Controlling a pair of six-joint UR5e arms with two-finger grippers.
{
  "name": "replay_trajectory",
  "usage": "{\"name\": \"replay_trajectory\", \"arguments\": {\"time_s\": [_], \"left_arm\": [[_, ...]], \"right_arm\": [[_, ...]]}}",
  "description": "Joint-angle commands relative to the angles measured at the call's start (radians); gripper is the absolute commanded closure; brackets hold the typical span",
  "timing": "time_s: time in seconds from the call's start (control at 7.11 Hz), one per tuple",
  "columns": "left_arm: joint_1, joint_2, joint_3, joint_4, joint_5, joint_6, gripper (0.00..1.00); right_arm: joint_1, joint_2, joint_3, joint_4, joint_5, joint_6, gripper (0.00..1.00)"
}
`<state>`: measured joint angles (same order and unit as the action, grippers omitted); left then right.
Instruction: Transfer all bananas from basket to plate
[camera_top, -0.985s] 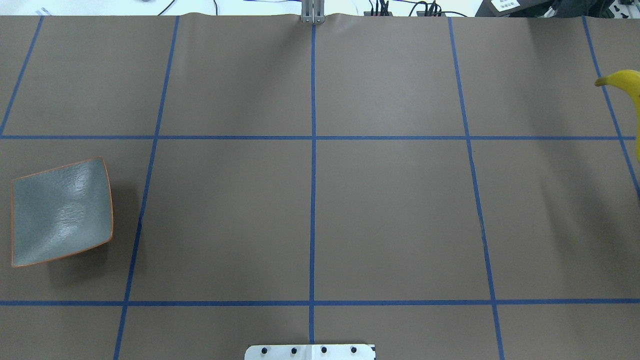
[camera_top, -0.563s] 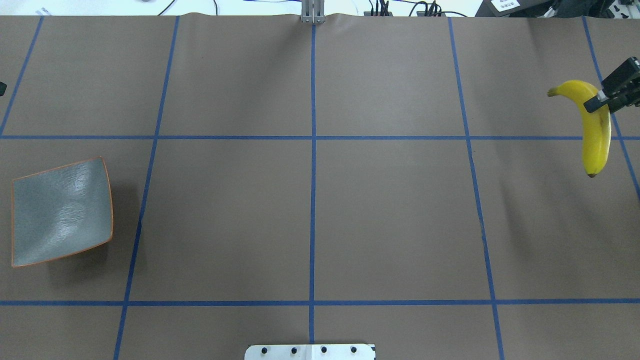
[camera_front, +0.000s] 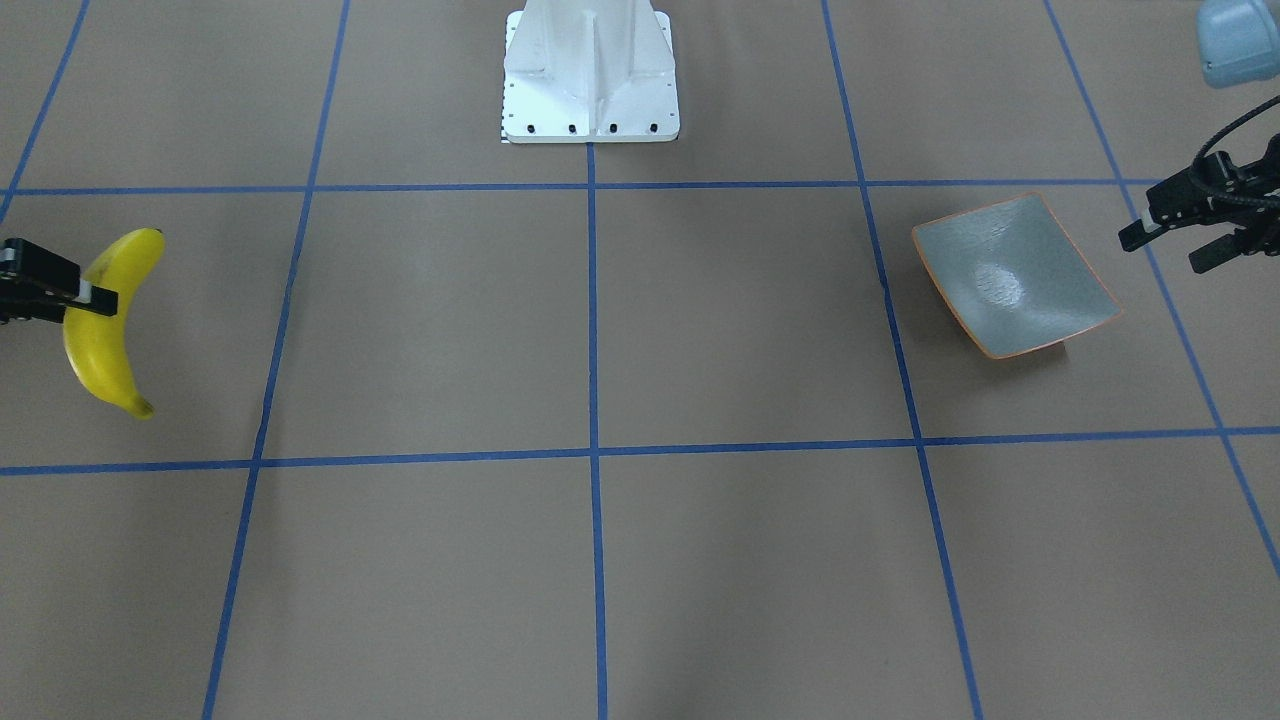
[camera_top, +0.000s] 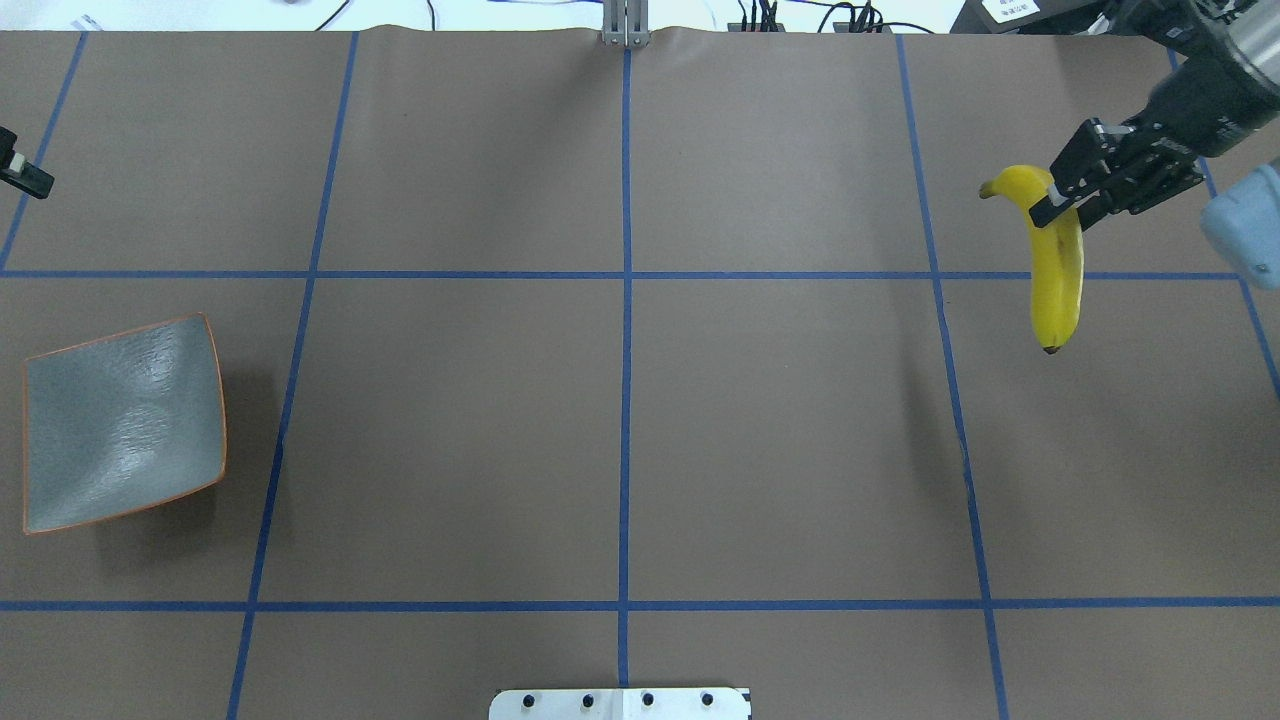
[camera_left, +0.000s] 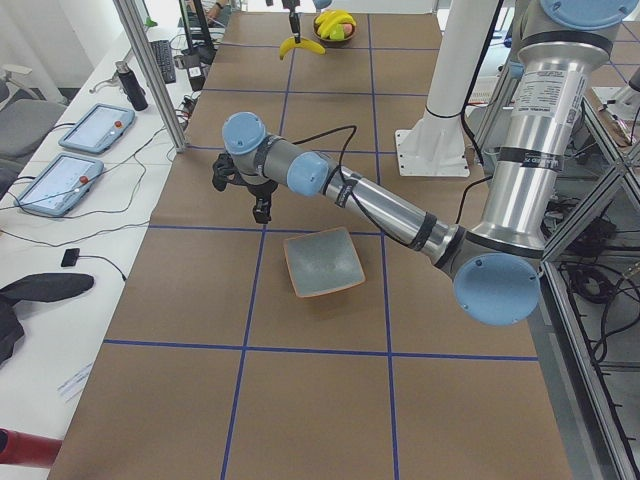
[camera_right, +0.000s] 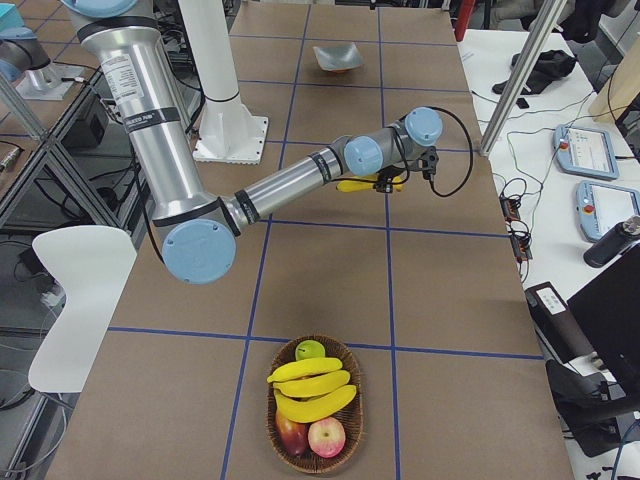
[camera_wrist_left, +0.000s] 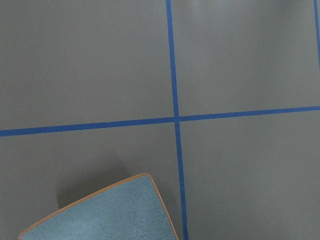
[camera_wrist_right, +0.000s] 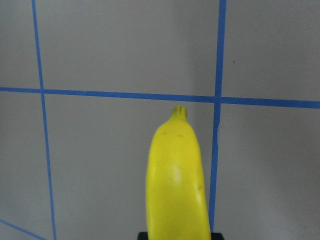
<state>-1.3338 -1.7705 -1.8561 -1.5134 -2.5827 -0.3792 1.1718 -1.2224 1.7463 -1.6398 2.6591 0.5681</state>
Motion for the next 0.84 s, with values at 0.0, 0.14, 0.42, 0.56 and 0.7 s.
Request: {"name": "replay_trajectory", "arguments": {"time_s": [0.0,0.14,0.42,0.56,0.7], "left_arm": [[0.047,-0.064,0.008,-0.001,0.052,-0.094,0.0],[0.083,-0.113,0.008,-0.004,0.052,-0.201,0.0],[0.134,-0.128,0.006,-0.165,0.052,-0.37,0.0],[0.181,-0.145,0.009,-0.268,0.052,-0.488,0.0],[0.233,-0.185,0.026,-0.363,0.052,-0.597,0.0]], "right_arm": [[-0.108,0.058,-0.001,0.142,-0.127,0.238,1.0],[-0.165,0.06,-0.008,0.267,-0.171,0.372,1.0],[-0.265,0.133,-0.016,0.371,-0.238,0.603,1.0],[-0.287,0.176,-0.014,0.371,-0.239,0.668,1.0],[-0.306,0.182,-0.016,0.443,-0.239,0.744,1.0]]}}
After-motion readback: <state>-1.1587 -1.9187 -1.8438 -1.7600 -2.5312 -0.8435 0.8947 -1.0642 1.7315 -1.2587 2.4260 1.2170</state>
